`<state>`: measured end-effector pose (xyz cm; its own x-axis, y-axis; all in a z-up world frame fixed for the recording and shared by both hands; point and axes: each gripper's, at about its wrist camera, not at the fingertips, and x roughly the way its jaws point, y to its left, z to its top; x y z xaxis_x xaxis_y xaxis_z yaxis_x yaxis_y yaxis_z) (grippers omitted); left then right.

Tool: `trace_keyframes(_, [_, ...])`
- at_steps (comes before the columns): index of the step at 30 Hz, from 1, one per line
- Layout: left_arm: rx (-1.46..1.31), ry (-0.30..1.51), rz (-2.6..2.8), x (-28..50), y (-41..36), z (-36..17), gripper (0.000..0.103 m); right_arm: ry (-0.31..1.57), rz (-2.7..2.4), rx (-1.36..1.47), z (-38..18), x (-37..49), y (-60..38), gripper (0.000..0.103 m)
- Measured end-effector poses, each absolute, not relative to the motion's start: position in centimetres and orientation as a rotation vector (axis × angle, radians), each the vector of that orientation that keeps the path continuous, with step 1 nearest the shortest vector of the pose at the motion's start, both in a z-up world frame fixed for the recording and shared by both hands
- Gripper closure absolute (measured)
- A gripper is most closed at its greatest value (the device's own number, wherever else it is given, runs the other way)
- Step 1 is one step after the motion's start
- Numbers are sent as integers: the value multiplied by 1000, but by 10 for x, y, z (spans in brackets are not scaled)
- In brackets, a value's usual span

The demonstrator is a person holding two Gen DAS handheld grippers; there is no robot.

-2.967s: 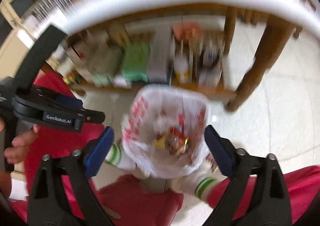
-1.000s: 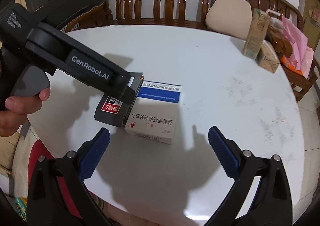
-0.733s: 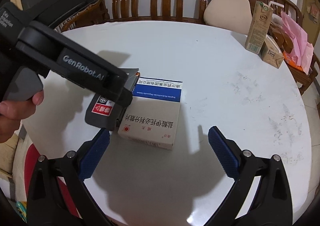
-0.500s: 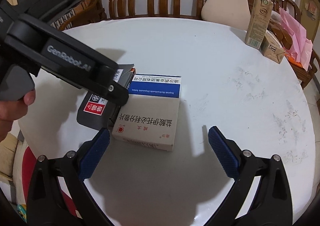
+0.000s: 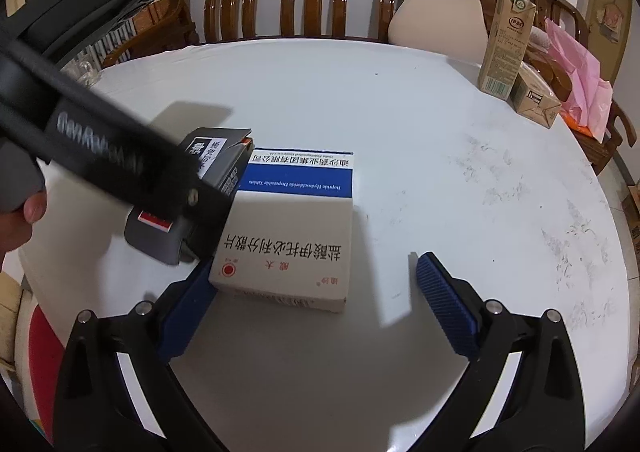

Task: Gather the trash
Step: 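Grip and lift the black box with the left tool while the right tool lifts the medicine box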

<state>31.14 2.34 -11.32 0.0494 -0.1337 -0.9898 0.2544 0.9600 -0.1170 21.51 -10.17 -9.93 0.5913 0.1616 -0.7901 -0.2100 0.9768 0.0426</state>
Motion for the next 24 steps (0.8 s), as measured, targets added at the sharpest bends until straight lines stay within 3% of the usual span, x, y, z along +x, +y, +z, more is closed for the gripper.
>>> trace_keyframes(2, [126, 1483, -288, 311, 20, -114, 11, 893, 198, -74, -101, 216, -100, 13])
trace_keyframes(4, [164, 1466, -270, 310, 18, -113, 20, 869, 203, -75, -99, 216, -100, 43])
trace_keyframes(9, [194, 1440, -250, 311, 19, -107, 49, 874, 220, -70, -97, 221, -101, 43])
trace_keyframes(24, [108, 1303, -315, 279, 54, -66, 51, 750, 169, -77, -41, 193, -121, 43])
